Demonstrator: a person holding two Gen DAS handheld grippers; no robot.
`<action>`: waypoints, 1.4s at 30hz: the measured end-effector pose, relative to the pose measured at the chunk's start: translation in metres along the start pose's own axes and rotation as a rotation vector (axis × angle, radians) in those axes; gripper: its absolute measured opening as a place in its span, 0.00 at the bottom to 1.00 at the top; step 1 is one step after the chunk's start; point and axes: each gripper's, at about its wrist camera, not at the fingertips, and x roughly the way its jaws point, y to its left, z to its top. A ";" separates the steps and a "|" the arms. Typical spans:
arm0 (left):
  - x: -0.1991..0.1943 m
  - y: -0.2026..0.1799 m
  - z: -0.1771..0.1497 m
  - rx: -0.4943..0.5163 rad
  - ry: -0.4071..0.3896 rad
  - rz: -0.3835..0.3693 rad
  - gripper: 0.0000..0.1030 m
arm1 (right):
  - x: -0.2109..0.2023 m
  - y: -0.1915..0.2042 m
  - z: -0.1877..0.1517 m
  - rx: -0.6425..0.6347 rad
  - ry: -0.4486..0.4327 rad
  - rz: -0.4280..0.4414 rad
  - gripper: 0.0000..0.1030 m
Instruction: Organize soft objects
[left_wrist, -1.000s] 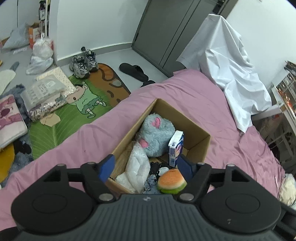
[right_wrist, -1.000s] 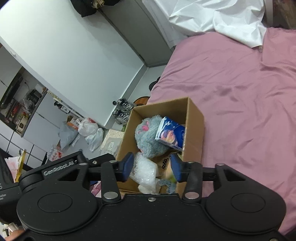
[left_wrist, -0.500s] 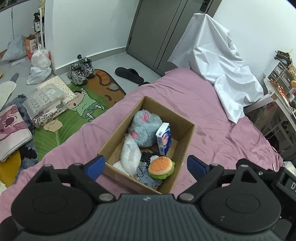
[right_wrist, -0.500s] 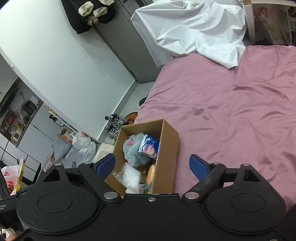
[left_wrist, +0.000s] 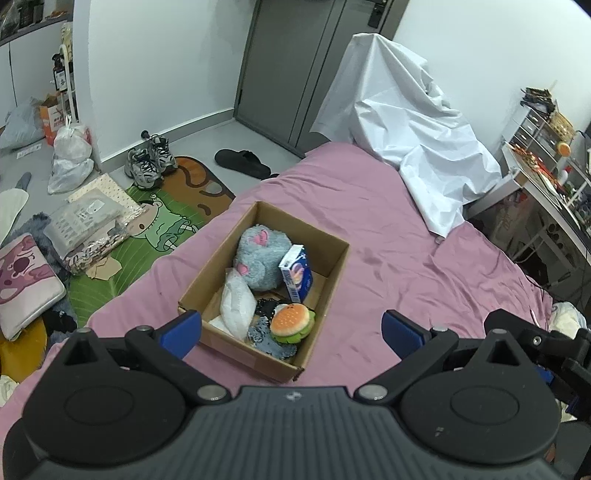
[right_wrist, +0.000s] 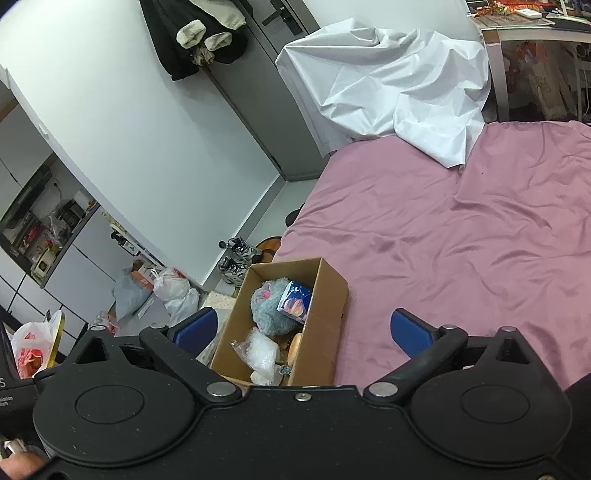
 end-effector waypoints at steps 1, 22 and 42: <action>-0.002 -0.002 -0.001 0.004 0.001 0.003 1.00 | -0.002 -0.001 0.001 -0.005 -0.001 0.001 1.00; -0.045 -0.032 -0.022 0.104 0.005 0.002 1.00 | -0.049 -0.015 -0.001 -0.126 0.019 -0.061 1.00; -0.071 -0.028 -0.038 0.142 -0.003 0.023 1.00 | -0.071 -0.011 -0.009 -0.260 0.056 -0.088 1.00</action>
